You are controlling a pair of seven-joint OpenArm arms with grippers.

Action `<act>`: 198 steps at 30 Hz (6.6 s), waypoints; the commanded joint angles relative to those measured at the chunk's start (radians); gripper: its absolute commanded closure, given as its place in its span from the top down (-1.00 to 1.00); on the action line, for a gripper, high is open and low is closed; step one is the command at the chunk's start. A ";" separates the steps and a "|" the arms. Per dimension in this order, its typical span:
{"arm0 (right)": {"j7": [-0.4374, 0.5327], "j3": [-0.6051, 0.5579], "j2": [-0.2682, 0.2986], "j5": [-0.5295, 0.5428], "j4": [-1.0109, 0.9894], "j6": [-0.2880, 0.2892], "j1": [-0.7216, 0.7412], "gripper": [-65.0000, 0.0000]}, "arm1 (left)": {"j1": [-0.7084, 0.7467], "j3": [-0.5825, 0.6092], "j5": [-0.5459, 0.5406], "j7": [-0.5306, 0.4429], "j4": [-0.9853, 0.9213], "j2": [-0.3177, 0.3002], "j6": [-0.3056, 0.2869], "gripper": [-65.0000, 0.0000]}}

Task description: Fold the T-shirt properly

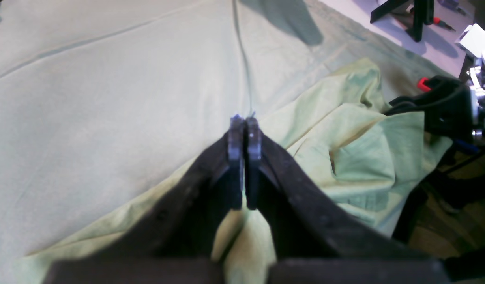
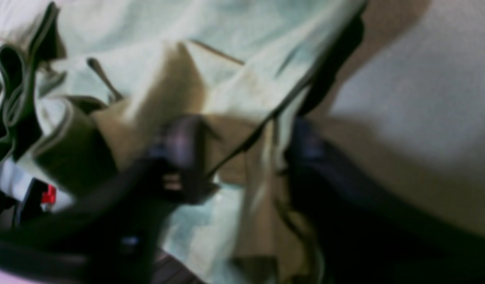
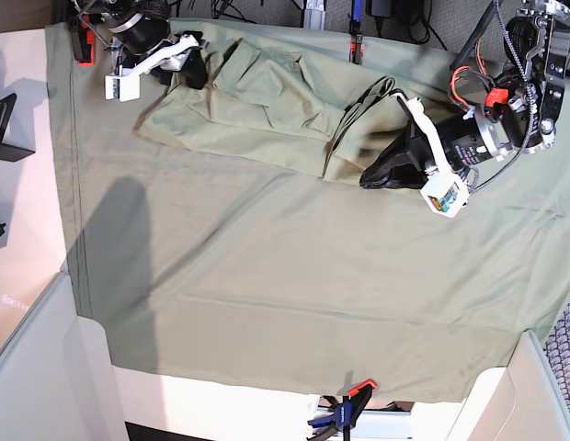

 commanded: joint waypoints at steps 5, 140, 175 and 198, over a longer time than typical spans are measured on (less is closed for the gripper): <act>0.055 -0.001 0.006 -0.030 0.014 0.013 0.035 -1.00 | -0.010 -0.006 -0.031 -0.018 0.021 -0.007 -0.007 -1.00; 0.201 -0.517 -0.047 -0.438 -0.584 0.056 0.750 -1.00 | 0.074 0.334 0.290 -0.102 -0.134 -0.200 -0.007 -1.00; 0.063 -0.508 0.052 -0.331 -0.413 0.056 0.607 -1.00 | -0.648 0.521 0.538 -0.429 -0.885 -0.127 -0.007 -1.00; -0.039 -0.152 0.103 -0.174 0.078 0.057 0.125 -1.00 | 0.163 -0.218 -0.146 0.111 -0.013 -0.399 -0.007 -1.00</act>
